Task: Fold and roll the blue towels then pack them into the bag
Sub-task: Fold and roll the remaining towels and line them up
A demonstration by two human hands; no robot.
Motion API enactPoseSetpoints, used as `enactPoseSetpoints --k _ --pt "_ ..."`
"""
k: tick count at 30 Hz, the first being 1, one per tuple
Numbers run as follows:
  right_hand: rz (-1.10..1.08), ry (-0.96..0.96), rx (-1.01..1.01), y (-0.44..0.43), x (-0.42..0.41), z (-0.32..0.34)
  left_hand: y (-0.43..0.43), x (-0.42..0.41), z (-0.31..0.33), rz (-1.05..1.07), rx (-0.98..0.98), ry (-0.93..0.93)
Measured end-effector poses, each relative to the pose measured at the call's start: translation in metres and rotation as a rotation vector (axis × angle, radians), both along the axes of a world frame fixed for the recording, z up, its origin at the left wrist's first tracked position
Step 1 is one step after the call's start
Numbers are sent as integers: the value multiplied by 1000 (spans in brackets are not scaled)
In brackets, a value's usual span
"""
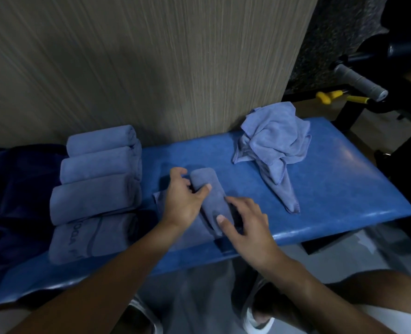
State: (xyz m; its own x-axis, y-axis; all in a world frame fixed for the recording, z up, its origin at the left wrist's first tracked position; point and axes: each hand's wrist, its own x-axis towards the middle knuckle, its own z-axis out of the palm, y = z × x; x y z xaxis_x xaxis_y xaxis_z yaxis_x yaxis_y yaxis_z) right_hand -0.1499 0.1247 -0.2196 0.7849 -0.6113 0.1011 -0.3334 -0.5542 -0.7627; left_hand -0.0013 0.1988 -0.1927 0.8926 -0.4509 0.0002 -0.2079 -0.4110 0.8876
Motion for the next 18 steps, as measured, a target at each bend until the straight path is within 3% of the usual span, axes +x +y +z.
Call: enactPoseSetpoints --k 3,5,9,13,18 --pt "10 47 -95 3 1 -3 11 2 -4 -67 42 -256" --pt "-1 64 -125 4 2 -4 26 1 -5 -221 71 -393" --pt "-6 101 -178 9 7 -5 57 -3 -12 -511 372 -624" --pt "-56 96 -124 14 11 -2 68 0 -17 -585 698 -647" --pt "-187 272 -230 11 16 1 75 7 -34 -570 730 -667"
